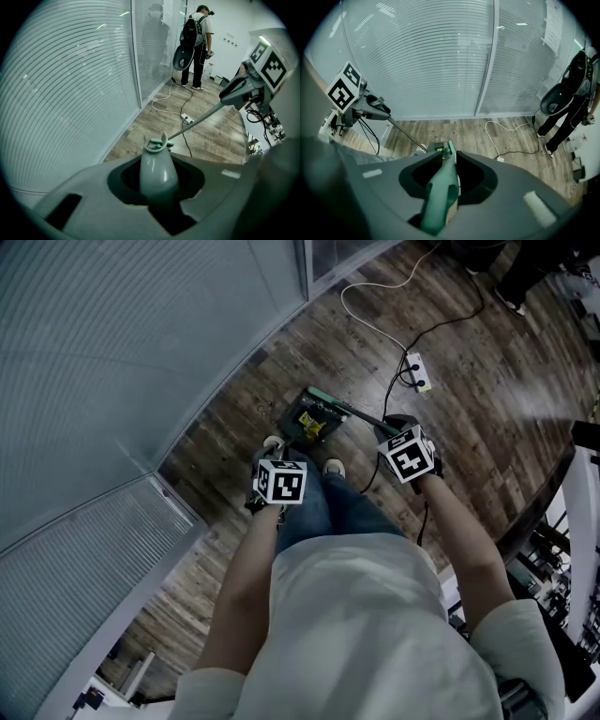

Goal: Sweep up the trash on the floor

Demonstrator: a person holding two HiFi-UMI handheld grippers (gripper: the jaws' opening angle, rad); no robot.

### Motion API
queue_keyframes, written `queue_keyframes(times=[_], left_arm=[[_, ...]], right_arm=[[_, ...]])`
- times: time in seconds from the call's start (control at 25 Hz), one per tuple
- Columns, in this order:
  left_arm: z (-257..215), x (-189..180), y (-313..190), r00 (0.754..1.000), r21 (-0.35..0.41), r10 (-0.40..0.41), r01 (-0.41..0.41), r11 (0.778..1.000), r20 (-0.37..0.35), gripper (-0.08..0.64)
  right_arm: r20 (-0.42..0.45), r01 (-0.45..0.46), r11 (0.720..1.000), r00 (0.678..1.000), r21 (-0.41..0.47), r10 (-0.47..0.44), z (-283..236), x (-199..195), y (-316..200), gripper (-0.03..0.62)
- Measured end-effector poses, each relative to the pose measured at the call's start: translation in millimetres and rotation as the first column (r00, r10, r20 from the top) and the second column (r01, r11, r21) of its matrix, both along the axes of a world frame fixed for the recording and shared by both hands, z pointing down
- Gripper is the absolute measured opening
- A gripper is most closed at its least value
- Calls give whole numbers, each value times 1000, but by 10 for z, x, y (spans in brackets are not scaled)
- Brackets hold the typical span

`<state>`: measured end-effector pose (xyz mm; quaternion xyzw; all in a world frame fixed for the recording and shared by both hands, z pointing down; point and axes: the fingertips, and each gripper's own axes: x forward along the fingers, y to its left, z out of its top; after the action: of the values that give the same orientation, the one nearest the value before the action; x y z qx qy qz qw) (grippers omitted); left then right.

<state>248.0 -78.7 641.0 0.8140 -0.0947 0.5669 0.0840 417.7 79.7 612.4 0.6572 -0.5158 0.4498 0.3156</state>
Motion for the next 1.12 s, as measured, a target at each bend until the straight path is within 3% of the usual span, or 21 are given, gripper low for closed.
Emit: queue_keyframes(times=[0.2,0.8,1.12], left_arm=[[-7,-26,2,1000,5,2,-2,1000,-5,94],[23,-54,13,1000,7,4,-4,1000,-9,94],[32,-73,-6,1000,5,6,-6,1000,-9,94]], right_arm=[[12,-4,1000,1000,7,4,-49,-100,16,101],[16,156,987,988,28,-156,-107,-389,-16,101],[22,108,994,994,28,-108,-86,-351,-15,101]])
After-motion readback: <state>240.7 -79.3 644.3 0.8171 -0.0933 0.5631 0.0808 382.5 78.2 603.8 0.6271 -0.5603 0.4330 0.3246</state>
